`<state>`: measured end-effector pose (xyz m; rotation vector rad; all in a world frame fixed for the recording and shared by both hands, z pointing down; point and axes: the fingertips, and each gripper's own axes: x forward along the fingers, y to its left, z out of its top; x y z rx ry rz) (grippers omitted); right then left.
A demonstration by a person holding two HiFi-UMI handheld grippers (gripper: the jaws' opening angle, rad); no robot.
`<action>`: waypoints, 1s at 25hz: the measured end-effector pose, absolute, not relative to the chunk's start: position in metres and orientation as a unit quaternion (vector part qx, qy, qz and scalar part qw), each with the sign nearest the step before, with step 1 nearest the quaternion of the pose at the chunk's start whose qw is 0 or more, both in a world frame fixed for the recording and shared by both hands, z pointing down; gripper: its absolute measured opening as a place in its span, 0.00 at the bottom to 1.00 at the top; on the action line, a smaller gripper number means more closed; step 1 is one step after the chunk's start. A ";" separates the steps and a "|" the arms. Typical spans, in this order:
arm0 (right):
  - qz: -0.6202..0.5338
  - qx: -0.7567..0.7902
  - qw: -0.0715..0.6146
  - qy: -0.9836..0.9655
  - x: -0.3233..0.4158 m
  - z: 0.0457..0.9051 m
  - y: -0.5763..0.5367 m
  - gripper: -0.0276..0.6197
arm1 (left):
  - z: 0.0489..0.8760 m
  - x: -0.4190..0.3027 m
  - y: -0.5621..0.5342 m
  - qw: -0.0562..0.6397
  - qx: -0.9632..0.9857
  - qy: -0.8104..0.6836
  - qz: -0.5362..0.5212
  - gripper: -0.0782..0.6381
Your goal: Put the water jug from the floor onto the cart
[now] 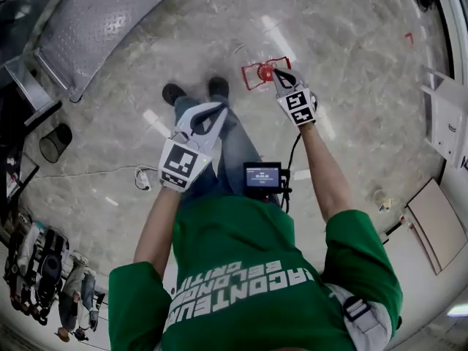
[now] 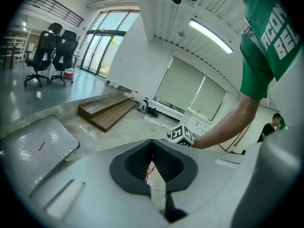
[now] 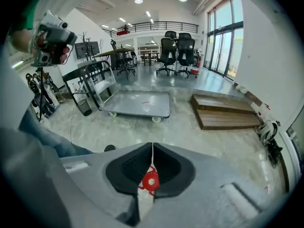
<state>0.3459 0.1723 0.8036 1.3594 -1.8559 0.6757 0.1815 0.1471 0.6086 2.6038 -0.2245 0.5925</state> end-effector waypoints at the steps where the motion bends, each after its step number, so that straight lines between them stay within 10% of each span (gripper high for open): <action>1: 0.268 0.529 0.367 -0.717 0.347 0.823 0.172 0.04 | 0.622 0.191 0.148 0.229 0.947 -0.067 0.216 0.13; 12: 0.320 0.556 0.363 -0.676 0.349 0.957 0.191 0.45 | 0.703 0.257 0.166 0.223 0.950 0.024 0.215 0.13; 25: 0.358 0.622 0.342 -0.607 0.358 1.019 0.200 0.51 | 0.739 0.234 0.177 0.247 0.940 0.037 0.234 0.13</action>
